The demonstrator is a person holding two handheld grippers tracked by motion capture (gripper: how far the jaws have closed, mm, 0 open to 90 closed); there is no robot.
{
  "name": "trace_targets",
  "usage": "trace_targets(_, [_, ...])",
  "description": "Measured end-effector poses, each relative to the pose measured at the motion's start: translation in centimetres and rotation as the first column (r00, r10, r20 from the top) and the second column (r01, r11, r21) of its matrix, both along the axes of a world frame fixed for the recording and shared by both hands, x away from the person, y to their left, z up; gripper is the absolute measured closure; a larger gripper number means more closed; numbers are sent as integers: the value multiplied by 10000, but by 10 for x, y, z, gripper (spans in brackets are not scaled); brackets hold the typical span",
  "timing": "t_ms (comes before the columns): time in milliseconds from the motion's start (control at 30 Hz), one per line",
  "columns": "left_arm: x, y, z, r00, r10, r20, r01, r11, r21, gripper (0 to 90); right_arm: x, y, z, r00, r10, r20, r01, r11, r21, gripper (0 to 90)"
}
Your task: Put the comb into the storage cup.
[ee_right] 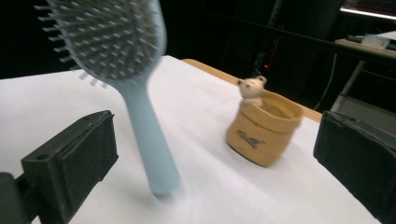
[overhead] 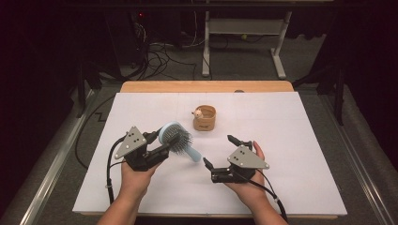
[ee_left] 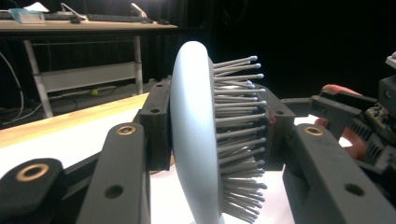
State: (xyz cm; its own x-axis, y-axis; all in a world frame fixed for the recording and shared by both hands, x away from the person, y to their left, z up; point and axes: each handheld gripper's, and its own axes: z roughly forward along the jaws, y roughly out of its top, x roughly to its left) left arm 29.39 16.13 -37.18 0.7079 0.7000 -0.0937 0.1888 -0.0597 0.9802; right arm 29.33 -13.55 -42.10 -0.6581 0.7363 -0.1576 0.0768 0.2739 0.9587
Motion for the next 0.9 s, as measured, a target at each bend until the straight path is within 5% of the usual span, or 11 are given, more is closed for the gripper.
trace_targets(467, [1,14,3,9988,468,175,-470,9988,107,567,7,-50,-10,9943,-1008,-340,1012,9948,89,0])
trace_targets(900, [1,29,5,9960,868,224,-871,9961,110,567,10,-90,-24,9763,-2010,-801,2030,9790,180,0])
